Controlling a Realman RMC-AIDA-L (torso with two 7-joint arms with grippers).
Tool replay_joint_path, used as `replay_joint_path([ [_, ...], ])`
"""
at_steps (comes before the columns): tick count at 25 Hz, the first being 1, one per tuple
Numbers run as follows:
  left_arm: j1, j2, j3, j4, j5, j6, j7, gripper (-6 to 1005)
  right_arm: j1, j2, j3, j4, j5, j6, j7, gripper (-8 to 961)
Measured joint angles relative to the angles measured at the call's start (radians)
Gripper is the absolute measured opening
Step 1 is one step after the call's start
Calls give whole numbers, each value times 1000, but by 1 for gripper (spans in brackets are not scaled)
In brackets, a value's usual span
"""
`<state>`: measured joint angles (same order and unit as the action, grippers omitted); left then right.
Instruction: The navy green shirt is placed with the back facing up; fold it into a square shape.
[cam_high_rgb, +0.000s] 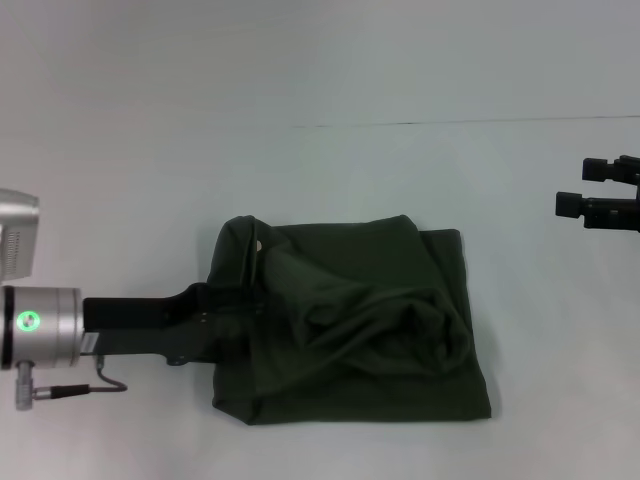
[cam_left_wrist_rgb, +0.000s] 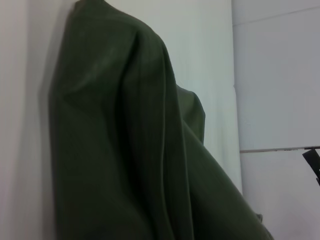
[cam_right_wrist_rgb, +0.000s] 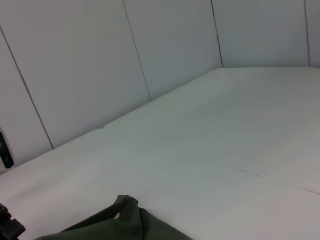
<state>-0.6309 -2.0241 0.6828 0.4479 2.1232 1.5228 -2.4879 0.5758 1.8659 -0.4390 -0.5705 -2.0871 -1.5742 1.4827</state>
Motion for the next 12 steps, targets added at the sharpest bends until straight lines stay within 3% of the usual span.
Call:
replay_joint_path([
  [6, -35, -27, 8, 0, 2, -51, 0, 875, -3, 2, 0, 4, -1, 6, -1, 944],
  [12, -90, -41, 13, 0, 2, -73, -3, 874, -8, 3, -1, 4, -1, 7, -2, 944],
])
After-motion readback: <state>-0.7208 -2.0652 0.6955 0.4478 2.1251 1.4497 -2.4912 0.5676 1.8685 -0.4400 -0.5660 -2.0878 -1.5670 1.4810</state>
